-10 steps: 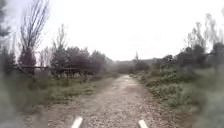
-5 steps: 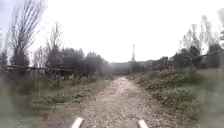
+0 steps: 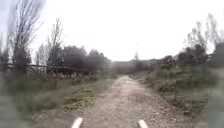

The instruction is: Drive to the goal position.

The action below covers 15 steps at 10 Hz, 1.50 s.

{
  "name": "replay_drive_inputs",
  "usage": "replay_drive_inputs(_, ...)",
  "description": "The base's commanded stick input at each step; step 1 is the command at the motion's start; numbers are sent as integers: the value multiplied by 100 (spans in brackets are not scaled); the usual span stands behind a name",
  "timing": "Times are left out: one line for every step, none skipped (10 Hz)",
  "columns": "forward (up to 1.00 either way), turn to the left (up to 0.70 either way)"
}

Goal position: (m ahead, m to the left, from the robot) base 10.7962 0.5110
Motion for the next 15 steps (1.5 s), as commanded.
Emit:
replay_drive_inputs(100, -23)
replay_drive_inputs(100, -40)
replay_drive_inputs(100, -40)
replay_drive_inputs(100, -15)
replay_drive_inputs(100, 0)
replay_drive_inputs(100, 0)
replay_drive_inputs(100, 0)
replay_drive_inputs(100, 0)
replay_drive_inputs(100, -9)
replay_drive_inputs(100, -38)
replay_drive_inputs(100, -40)
replay_drive_inputs(100, -40)
replay_drive_inputs(100, -14)
replay_drive_inputs(100, 0)
replay_drive_inputs(100, 0)
